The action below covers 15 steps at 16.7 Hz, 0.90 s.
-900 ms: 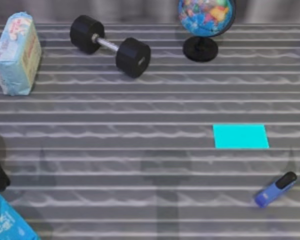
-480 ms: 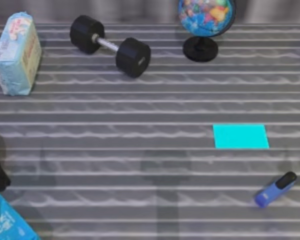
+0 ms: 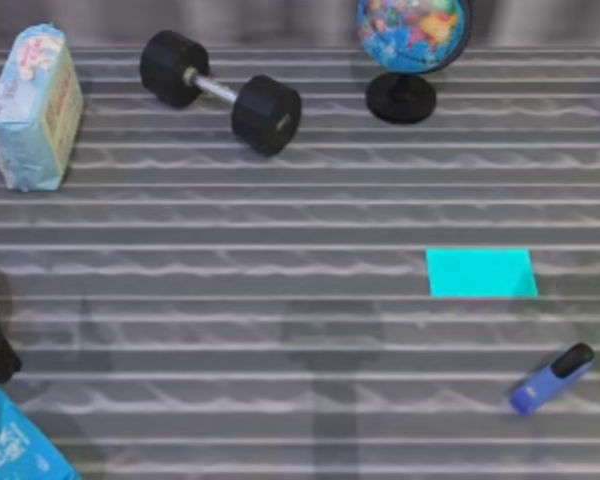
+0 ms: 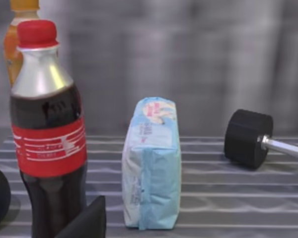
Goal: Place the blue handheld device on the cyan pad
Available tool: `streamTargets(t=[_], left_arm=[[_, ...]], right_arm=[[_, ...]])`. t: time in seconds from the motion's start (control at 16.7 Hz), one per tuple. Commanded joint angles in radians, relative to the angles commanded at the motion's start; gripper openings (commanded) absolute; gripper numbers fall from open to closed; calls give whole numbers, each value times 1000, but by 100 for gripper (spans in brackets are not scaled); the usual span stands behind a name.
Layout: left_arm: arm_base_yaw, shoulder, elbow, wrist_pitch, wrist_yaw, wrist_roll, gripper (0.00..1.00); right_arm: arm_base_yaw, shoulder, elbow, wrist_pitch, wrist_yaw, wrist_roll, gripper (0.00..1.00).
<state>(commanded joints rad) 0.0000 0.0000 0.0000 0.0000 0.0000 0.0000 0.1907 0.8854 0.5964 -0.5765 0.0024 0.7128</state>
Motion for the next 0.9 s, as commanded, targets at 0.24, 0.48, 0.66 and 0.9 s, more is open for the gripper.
streamTargets(t=[0.24, 0.48, 0.66, 0.9], left_arm=[[0, 0, 0, 0, 0, 0, 100], [0, 0, 0, 0, 0, 0, 100], [0, 0, 0, 0, 0, 0, 100], [0, 0, 0, 0, 0, 0, 100]], right_arm=[[77, 345, 228, -229, -1, 273, 100], [136, 605, 412, -395, -3, 486, 100], [162, 714, 498, -466, -3, 580, 100], [168, 739, 518, -481, -3, 602, 100]])
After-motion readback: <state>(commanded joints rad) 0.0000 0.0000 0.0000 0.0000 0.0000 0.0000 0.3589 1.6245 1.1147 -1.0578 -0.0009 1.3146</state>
